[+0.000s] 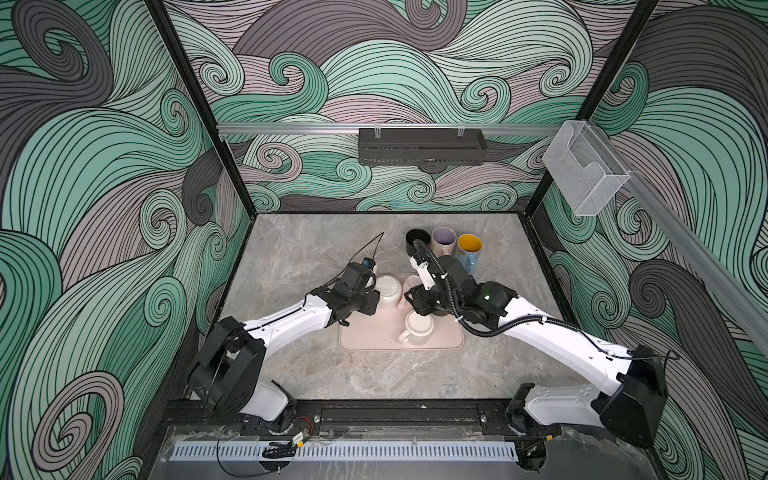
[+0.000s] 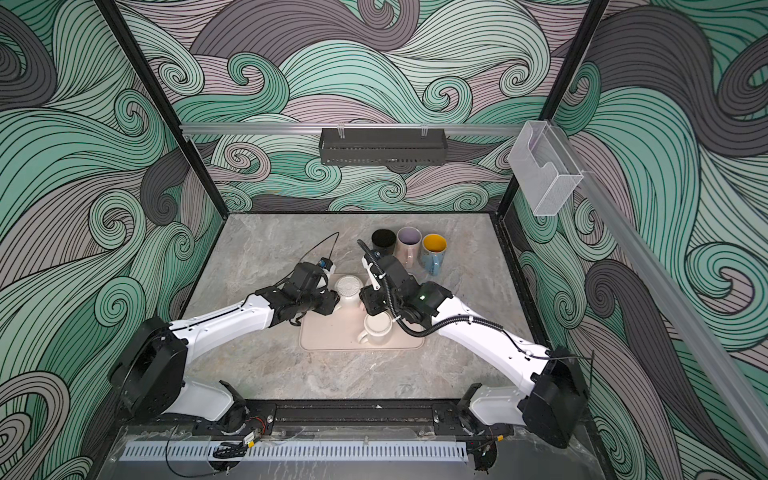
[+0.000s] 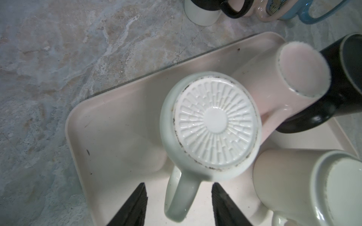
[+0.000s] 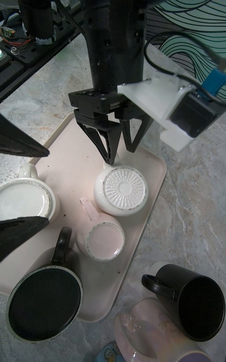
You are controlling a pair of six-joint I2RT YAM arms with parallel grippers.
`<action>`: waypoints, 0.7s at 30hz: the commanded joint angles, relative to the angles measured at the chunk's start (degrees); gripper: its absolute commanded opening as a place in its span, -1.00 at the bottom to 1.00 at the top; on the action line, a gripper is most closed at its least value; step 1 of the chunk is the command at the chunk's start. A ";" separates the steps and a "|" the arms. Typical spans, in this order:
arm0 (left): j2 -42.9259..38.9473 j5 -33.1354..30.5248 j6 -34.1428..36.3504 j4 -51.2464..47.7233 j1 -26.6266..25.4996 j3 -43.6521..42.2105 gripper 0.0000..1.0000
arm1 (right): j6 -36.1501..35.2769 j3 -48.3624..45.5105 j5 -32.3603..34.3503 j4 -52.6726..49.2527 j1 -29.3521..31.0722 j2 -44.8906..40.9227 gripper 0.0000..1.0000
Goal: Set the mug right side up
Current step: 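Raise the right gripper back toward the tray while the left moves over the white mug, then lower the left gripper onto the upside-down white mug's handle and grasp it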
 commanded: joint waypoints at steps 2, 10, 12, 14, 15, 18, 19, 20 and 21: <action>2.13 0.28 2.67 -1.77 -0.13 2.66 0.09 | -0.11 0.97 1.05 0.42 0.26 -0.30 0.01; 4.31 2.66 3.46 -1.52 -0.13 3.46 -0.02 | -0.53 0.60 1.63 0.97 0.28 0.01 0.01; 4.50 3.52 3.85 -1.46 -0.16 3.46 -0.09 | -0.72 0.49 2.05 1.23 0.28 0.10 0.01; 4.72 4.54 4.21 -1.64 -0.20 3.55 -0.22 | -0.82 0.55 2.25 1.16 0.23 0.26 0.01; 4.69 5.18 4.25 -1.91 -0.20 3.70 -0.25 | -0.82 0.56 2.46 1.25 0.25 0.39 0.01; 4.55 5.60 4.08 -1.94 -0.20 3.58 -0.26 | -0.82 0.58 2.51 1.32 0.26 0.52 0.01; 4.41 5.63 4.19 -1.87 -0.20 3.47 -0.27 | -0.82 0.47 2.54 1.43 0.28 0.54 0.01; 4.61 5.66 4.08 -1.63 -0.20 3.38 -0.27 | -0.89 0.49 2.51 1.52 0.27 0.52 0.01; 4.76 5.58 4.20 -1.57 -0.20 3.47 -0.26 | -0.82 0.38 2.53 1.69 0.25 0.60 0.01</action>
